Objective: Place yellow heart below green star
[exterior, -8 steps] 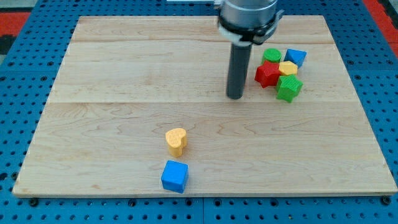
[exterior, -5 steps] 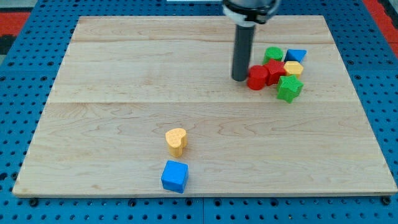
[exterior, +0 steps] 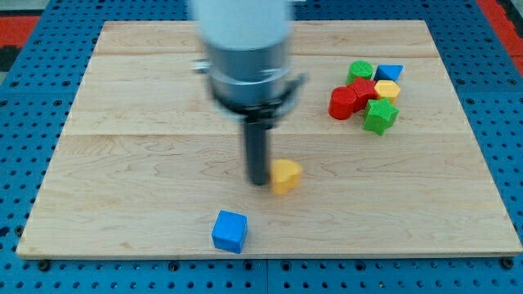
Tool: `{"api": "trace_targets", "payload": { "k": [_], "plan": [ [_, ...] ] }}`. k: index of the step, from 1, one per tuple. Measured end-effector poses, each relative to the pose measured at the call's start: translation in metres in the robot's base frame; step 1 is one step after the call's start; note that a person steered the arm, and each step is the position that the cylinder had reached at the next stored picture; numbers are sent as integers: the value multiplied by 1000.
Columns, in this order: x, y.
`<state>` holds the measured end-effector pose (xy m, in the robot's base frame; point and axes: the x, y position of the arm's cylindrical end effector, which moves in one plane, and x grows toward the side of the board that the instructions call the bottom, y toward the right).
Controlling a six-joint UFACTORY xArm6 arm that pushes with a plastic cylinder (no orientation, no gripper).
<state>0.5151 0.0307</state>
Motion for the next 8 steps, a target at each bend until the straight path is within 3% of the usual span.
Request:
{"api": "trace_targets", "payload": {
  "k": [1,2,3,4,6,7,8],
  "plan": [
    [5,72],
    [35,82],
    [26,130],
    [-9,129],
    [-32,138],
    [-25,150],
    [29,174]
  ]
}}
